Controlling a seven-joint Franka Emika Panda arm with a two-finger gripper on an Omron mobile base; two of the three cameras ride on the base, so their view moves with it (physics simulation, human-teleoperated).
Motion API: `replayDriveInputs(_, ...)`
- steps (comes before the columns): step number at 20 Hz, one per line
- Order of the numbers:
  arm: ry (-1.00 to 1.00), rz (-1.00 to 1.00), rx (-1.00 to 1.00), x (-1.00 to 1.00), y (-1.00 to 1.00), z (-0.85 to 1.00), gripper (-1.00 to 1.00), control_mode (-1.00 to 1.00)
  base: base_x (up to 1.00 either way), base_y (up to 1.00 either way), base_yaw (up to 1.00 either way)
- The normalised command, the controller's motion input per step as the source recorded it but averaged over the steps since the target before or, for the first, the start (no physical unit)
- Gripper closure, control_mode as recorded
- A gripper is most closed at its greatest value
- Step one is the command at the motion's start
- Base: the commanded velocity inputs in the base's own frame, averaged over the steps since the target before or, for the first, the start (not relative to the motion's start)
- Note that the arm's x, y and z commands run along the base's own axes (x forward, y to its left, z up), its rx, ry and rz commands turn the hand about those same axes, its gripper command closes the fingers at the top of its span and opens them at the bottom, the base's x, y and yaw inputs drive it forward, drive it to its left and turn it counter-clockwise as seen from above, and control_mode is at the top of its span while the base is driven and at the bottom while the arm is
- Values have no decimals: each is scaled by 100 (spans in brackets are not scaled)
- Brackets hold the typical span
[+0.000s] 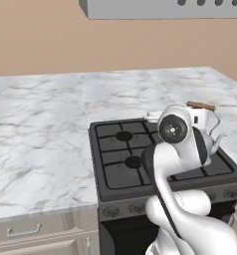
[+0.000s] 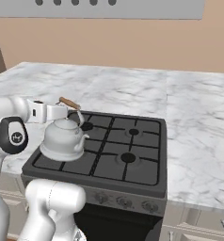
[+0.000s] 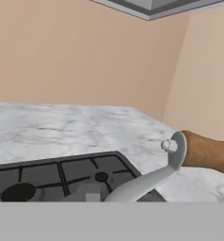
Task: Pick the kettle from the cabinet and place it on a stove burner. Then pick the pot from the counter and place it on another stove burner. Finally, turn both burners on.
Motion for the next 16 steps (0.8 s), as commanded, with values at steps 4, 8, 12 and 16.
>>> replayDriveInputs(4,0,0,0,53,32,-4,100,-100,0,0,0)
replayDriveInputs(8,0,0,0,48,26,-5,100,-100,0,0,0)
replayDriveInputs(12,0,0,0,42,18,-6,100,-100,0,0,0)
replayDriveInputs(16,0,0,0,37,12,-4,100,-100,0,0,0)
